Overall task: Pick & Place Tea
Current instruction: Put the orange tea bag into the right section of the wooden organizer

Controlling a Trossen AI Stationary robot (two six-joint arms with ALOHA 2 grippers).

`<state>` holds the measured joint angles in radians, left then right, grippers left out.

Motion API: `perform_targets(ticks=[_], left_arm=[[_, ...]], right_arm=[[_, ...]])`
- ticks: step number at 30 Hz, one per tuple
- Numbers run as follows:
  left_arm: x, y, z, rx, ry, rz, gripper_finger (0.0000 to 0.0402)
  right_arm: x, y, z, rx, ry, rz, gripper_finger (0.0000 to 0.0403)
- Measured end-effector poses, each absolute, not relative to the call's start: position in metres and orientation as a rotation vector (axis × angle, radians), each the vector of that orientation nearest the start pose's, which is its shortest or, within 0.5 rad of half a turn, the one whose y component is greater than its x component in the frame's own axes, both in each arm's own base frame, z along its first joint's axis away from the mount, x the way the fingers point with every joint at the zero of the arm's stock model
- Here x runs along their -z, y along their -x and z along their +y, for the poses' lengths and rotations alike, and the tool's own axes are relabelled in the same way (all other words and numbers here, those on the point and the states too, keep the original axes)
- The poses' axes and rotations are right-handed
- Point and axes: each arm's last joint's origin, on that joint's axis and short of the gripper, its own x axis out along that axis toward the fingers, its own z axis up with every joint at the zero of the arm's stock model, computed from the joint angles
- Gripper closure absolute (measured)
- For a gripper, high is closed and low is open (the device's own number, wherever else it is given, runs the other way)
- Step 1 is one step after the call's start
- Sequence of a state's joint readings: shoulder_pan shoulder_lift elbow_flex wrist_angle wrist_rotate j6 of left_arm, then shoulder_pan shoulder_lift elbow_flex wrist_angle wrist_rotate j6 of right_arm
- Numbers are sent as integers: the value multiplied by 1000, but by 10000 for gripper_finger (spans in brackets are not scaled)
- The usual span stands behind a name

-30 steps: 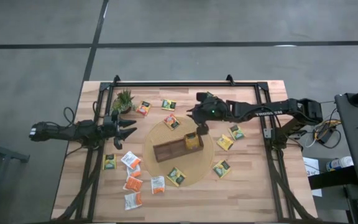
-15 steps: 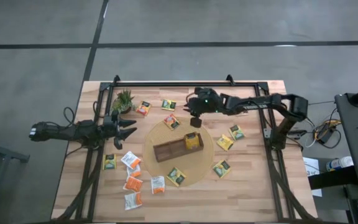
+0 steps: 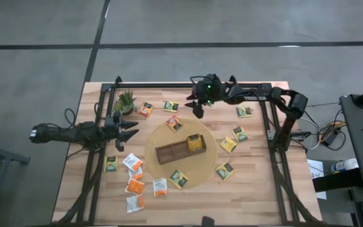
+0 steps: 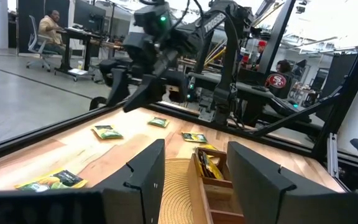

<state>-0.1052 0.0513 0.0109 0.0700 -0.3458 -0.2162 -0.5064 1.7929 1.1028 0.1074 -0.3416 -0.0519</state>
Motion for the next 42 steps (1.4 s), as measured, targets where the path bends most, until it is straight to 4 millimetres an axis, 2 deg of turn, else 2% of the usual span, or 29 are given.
perform_targets(ticks=[4, 7, 11, 14, 19, 30, 42], left_arm=[[-170, -99, -1, -236, 222, -54, 234], [-170, -99, -1, -236, 222, -54, 234], [-170, -99, -1, -236, 222, -54, 234], [-170, -99, -1, -236, 222, -53, 234], [-170, -99, -1, -236, 222, -53, 234], [-170, -99, -1, -237, 222, -53, 234], [-170, -99, -1, -236, 221, -52, 234]], right_arm=[[-193, -361, -188, 156, -247, 538, 195], [-183, -375, -195, 152, -314, 625, 185], [-177, -392, -204, 92, -368, 766, 179], [-180, -403, -209, 71, -384, 846, 179], [-177, -415, -215, 87, -465, 903, 178], [-168, -416, -210, 115, -570, 978, 179], [-165, -427, -182, 41, -462, 979, 179]])
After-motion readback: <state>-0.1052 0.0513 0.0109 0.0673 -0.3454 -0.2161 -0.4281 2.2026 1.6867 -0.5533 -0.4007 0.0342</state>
